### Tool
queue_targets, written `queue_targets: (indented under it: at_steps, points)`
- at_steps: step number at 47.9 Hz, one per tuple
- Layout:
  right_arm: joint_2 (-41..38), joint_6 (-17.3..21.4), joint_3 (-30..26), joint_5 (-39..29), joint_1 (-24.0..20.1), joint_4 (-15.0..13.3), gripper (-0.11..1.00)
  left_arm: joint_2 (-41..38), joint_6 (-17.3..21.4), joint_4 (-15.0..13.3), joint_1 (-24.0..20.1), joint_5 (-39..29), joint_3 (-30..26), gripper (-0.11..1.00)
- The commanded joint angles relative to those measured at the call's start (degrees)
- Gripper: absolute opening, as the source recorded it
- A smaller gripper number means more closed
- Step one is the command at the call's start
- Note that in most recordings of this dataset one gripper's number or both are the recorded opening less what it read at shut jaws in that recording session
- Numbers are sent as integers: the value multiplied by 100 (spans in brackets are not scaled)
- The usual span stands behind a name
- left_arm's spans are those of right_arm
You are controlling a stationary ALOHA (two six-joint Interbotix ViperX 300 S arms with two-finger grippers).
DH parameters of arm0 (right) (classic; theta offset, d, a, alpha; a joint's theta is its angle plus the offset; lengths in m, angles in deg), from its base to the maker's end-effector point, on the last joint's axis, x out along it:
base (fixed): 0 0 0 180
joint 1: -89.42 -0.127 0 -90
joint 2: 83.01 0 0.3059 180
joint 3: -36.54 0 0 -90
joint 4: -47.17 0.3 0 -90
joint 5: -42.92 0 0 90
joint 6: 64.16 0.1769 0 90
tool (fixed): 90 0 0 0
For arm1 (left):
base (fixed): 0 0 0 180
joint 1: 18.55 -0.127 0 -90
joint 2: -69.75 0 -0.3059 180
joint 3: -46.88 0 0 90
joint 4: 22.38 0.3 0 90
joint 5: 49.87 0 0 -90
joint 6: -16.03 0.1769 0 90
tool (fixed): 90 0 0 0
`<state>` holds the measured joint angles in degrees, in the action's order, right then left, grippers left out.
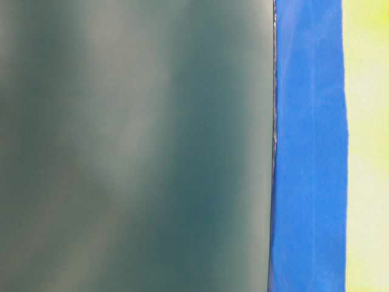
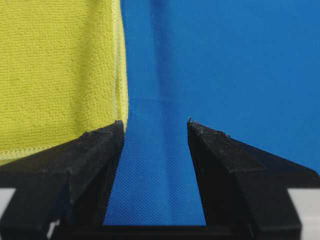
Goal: Fold the yellow towel.
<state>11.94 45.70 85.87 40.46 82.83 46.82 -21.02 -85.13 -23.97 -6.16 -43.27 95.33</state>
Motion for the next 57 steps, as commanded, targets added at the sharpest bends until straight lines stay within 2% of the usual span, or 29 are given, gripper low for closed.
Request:
queue_targets:
  at_steps: [1, 5, 10, 16, 22, 31, 39, 50, 57]
  points:
    - [290, -35, -79, -70, 35, -70, 58, 185, 18, -9, -18, -9, -35, 50]
    - [519, -35, -35, -114, 290, -158, 58, 281, 62, -9, -237, -26, -53, 50]
    - [615, -35, 0, -88, 782, -246, 58, 387, 176, -9, -721, -18, -88, 50]
    - [483, -35, -35, -79, 1406, -369, 58, 299, 272, -9, -1354, -18, -176, 50]
    - [185, -44, -97, -79, 1679, -527, 58, 123, 396, -9, -1758, -18, -290, 50]
    - [-378, -44, -316, -53, 1837, -703, 58, -396, 606, -9, -1978, 35, -378, 50]
    - [-853, -44, -448, 97, 2048, -835, 58, -844, 624, -9, -2153, 62, -492, 50]
    - [-1362, -44, -483, 211, 2276, -896, 58, -1187, 633, -9, -2443, 202, -448, 50]
    - [-1441, -44, -466, 237, 2338, -896, 58, -1213, 633, -9, -2461, 185, -448, 50]
